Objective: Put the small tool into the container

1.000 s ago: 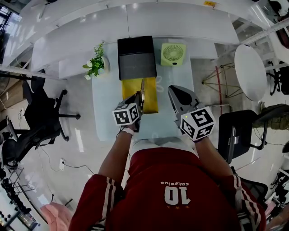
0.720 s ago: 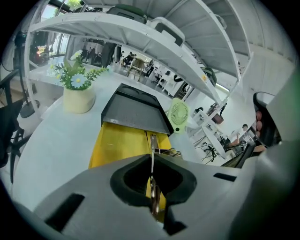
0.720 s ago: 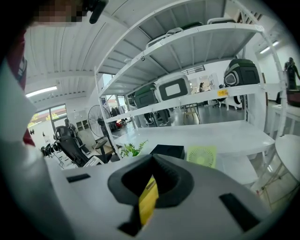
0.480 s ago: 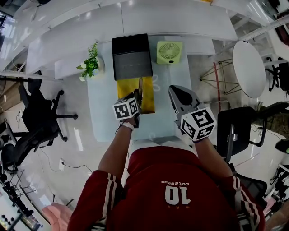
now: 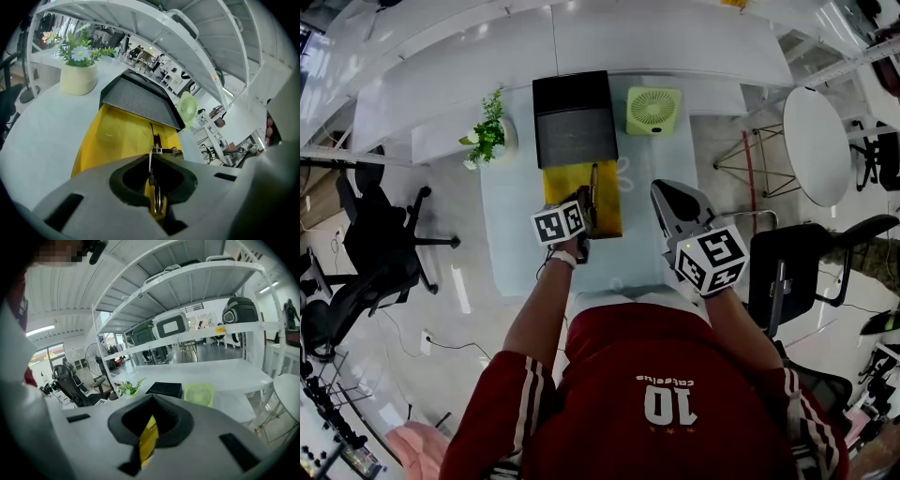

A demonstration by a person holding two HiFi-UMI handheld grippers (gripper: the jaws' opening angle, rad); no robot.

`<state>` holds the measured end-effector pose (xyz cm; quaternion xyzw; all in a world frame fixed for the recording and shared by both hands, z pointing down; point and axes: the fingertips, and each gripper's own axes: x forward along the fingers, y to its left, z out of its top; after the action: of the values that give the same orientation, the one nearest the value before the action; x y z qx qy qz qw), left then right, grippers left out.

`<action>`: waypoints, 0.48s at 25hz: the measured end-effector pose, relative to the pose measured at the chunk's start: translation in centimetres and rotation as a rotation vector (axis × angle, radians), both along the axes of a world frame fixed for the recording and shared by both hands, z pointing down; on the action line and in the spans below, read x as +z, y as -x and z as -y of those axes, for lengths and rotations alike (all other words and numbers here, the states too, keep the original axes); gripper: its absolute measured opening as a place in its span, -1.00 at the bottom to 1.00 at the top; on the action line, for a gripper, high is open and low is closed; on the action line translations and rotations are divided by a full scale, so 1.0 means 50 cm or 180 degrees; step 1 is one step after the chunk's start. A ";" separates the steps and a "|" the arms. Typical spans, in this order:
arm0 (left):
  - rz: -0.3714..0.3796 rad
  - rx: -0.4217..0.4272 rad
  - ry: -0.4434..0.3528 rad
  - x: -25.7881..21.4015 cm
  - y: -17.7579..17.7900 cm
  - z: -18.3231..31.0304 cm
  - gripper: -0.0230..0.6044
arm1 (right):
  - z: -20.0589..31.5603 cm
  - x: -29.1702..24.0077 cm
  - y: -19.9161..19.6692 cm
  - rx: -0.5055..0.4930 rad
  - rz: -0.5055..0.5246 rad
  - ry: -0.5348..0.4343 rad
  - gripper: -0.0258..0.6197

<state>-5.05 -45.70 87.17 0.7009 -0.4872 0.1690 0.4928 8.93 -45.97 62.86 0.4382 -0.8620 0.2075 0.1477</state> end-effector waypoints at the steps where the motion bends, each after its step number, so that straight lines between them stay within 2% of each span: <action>1: 0.0033 0.0015 -0.0008 0.000 0.002 0.000 -0.85 | 0.001 -0.001 0.003 -0.0007 -0.0001 -0.0001 -0.90; 8: 0.0363 0.0237 -0.0057 -0.002 0.016 0.000 -0.72 | 0.002 -0.006 0.013 -0.0018 -0.0006 -0.0012 -0.90; 12: 0.0446 0.0224 -0.0060 -0.005 0.034 0.001 -0.66 | 0.000 -0.009 0.019 -0.0017 -0.0003 -0.0014 -0.90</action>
<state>-6.78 -45.77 86.92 0.7086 -0.4971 0.2303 0.4446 7.98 -45.97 62.41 0.4363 -0.8636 0.2050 0.1477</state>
